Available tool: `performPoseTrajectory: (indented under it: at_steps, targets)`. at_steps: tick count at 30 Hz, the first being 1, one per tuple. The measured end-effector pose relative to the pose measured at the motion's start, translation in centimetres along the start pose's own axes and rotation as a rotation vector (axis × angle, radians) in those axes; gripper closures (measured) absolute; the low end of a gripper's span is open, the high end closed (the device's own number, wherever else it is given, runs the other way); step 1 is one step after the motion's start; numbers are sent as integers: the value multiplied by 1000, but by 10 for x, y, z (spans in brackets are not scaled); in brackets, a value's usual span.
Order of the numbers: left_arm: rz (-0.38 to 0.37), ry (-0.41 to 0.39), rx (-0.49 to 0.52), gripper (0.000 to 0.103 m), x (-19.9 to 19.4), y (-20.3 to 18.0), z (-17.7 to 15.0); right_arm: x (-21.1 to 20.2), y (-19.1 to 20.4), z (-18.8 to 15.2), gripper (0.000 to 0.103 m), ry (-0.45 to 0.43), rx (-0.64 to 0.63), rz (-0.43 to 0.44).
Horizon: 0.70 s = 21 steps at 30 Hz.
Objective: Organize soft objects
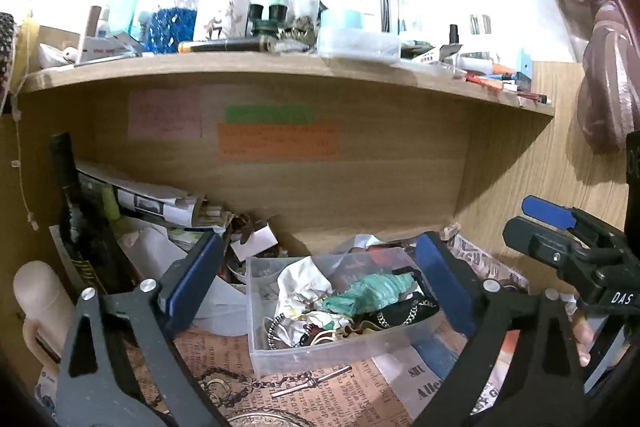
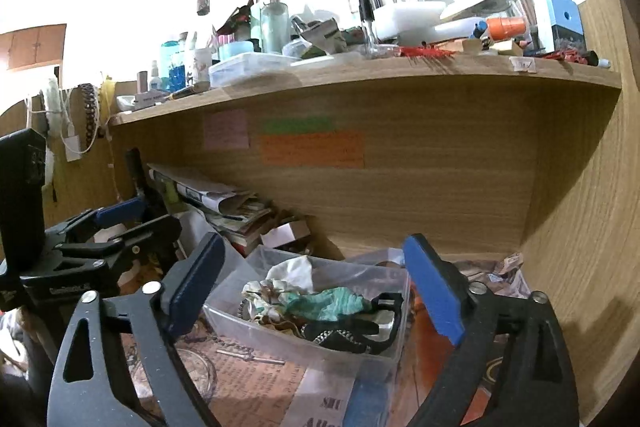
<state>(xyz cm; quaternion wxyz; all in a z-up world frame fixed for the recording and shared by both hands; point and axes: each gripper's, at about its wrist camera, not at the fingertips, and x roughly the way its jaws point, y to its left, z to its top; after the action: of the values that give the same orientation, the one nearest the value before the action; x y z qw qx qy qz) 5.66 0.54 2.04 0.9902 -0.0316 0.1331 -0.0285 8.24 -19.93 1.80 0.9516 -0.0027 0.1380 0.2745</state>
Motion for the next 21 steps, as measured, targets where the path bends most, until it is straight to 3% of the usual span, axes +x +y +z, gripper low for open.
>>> performPoseTrajectory:
  at_steps: [4,21]
  targets:
    - [6,-14,0,1,-6,0,1,-4,3,0,0,-15,-8,-12]
    - [14,-20,-7,0,-10,2,-1,-7,5,0,0,-22,-4,-7]
